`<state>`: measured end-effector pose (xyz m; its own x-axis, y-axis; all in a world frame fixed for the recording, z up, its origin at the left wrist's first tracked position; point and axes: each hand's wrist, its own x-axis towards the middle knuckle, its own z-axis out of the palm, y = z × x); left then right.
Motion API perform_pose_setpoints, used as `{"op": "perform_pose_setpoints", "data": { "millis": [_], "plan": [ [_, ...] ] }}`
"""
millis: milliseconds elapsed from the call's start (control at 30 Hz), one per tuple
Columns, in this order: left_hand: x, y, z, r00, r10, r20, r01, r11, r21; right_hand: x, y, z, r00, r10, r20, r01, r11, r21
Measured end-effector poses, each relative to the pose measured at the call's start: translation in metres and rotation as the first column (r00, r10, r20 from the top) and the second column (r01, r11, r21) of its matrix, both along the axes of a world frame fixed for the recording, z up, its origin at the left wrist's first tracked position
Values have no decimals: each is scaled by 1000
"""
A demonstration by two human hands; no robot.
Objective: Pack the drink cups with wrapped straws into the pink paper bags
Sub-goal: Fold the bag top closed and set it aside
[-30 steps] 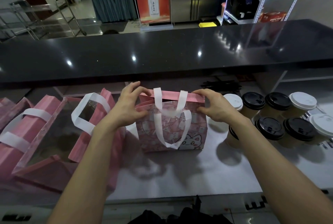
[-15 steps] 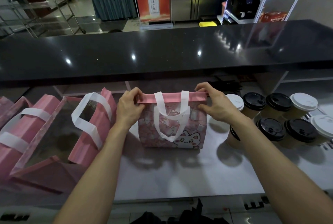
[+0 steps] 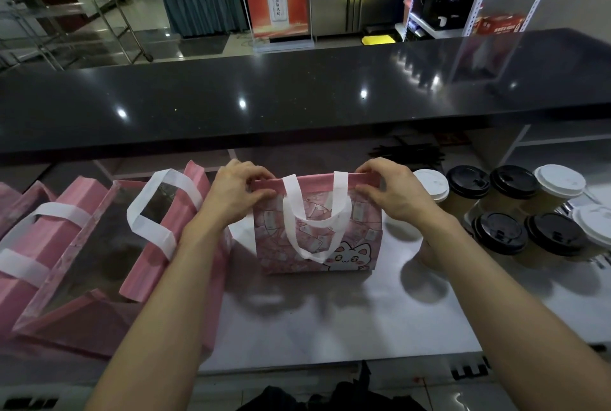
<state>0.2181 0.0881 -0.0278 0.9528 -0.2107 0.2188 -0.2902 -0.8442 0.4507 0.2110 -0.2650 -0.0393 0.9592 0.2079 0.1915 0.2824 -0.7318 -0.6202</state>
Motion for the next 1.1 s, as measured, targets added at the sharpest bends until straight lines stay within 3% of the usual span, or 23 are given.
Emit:
{"op": "perform_pose_setpoints", "data": {
  "millis": [400,533,600,667,733,933,1000,1100],
  "plan": [
    [2,8,22,996,-87,-30,89,994,63,8,-9,8,1000,18,-19,-18,1000,-24],
    [-7,-16,37,984,-173,-51,169,982,-80,0,9,25,998,7,64,-18,985,173],
    [-7,-37,43,972,-222,-77,224,975,9,2,27,36,994,92,66,-95,994,51],
    [-3,-53,44,968,-230,-98,245,952,182,7,41,41,984,178,-9,-176,964,-201],
    [2,-62,41,975,-188,-119,214,941,263,10,50,39,986,154,-59,-165,937,-309],
    [7,-67,36,983,-141,-121,168,953,253,11,59,32,989,145,18,-134,953,-273],
    [9,-51,40,972,-155,-175,177,977,118,11,45,31,993,118,-27,-121,976,-182],
    [5,-5,52,937,-194,-290,165,979,-123,1,10,28,994,54,-94,-44,993,105]
  ]
}}
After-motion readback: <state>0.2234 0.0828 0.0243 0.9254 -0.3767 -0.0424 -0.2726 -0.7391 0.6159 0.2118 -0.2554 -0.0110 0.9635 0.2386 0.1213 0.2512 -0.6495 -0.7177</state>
